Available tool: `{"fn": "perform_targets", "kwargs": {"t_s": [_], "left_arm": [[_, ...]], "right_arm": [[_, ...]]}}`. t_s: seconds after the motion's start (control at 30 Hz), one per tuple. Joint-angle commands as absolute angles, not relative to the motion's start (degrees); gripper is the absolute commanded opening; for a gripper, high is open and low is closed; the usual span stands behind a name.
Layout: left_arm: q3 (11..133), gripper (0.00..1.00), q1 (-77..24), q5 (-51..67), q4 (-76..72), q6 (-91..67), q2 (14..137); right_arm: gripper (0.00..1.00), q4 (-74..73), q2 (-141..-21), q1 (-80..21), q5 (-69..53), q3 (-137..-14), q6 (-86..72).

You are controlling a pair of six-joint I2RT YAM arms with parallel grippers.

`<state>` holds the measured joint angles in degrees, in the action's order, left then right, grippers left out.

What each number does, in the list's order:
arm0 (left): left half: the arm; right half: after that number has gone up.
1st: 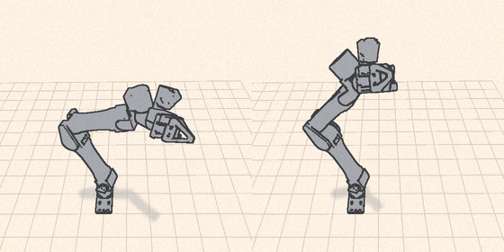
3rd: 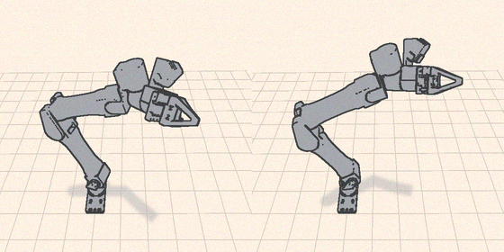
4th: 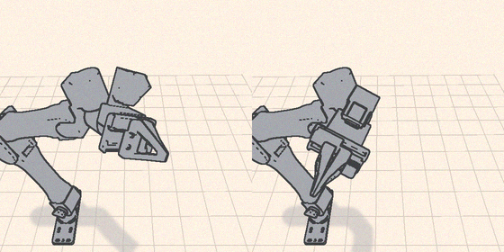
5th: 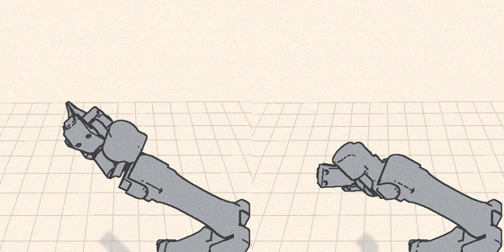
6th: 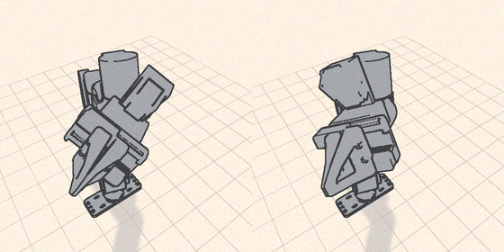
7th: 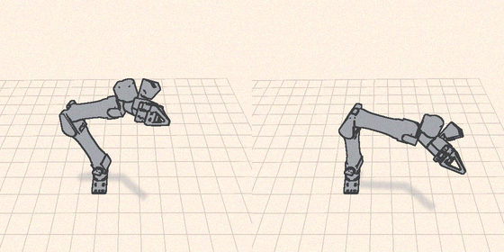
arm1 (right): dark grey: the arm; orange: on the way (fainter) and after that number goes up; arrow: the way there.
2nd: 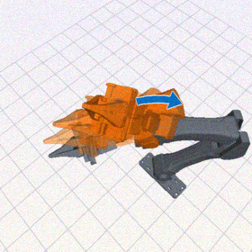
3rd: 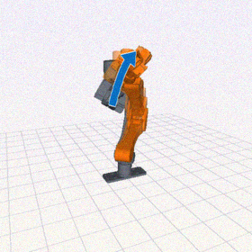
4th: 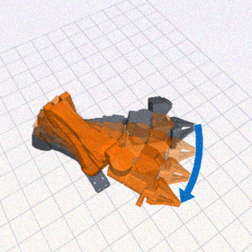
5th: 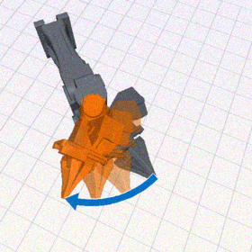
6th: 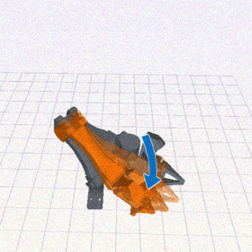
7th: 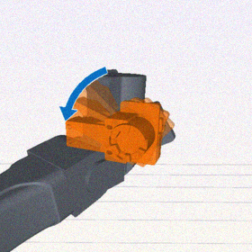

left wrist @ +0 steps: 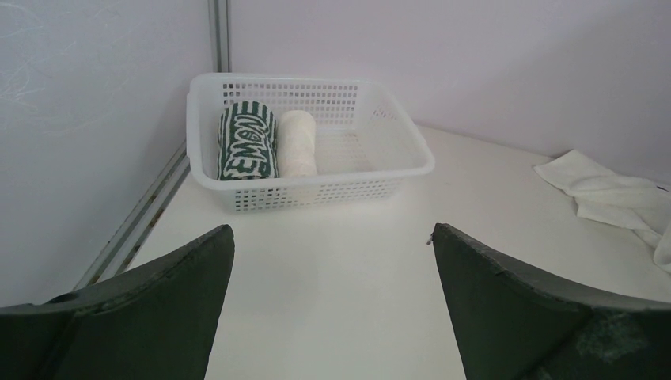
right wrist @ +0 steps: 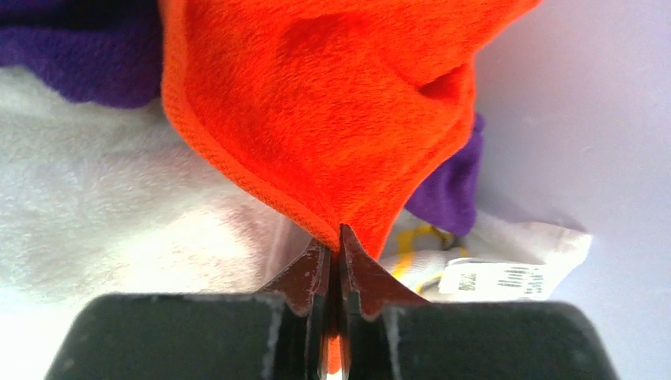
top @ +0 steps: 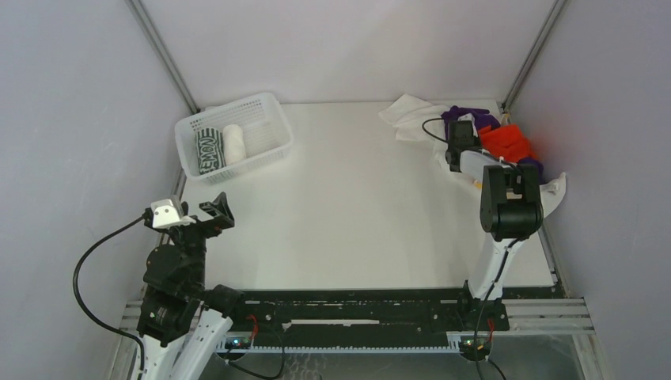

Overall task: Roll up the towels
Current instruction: Pick up the towel at the corner of the board, then place the towel at the center of the board.

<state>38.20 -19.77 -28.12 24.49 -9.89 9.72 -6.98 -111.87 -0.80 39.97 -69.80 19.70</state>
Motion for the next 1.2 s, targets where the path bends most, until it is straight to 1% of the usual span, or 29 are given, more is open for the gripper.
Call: {"fn": "perform_targets", "kwargs": {"t_s": [0.0, 0.13, 0.37, 0.47, 0.6, 0.77, 0.93, 1.03, 1.17], "left_arm": [[37.0, 1.00, -20.0, -27.6, 21.8, -8.9, 9.1], [37.1, 1.00, -20.0, -27.7, 21.8, -9.2, 8.3], [36.3, 1.00, -20.1, -29.1, 21.1, -11.4, 6.0], [35.5, 1.00, -20.5, -29.5, 20.6, -12.6, 4.9], [34.3, 1.00, -20.6, -27.8, 19.2, -13.7, 4.0], [33.5, 1.00, -20.6, -25.8, 18.0, -15.0, 3.3], [36.2, 1.00, -20.6, -20.0, 20.7, -17.2, 5.7], [39.4, 1.00, -20.6, -15.7, 24.6, -19.2, 8.3], [41.7, 1.00, -20.6, -11.6, 29.1, -23.3, 10.4]], "right_arm": [[0.00, -5.1, -104.4, -1.5, 43.9, -73.8, 20.5], [0.00, -3.6, -96.8, -5.1, 47.1, -77.7, 23.1], [0.00, 4.8, -84.8, -15.7, 52.6, -85.2, 40.4], [0.00, 4.6, -80.8, -21.7, 52.9, -87.5, 44.9], [0.00, 1.9, -75.8, -32.5, 53.0, -88.3, 47.6], [0.00, -4.8, -71.7, -47.1, 54.1, -88.8, 42.5], [0.00, -11.5, -70.0, -59.3, 49.9, -86.6, 32.8], [0.00, -14.1, -71.1, -64.0, 44.8, -86.0, 27.7], [0.02, -17.0, -76.1, -66.5, 36.7, -85.1, 20.9]]}}
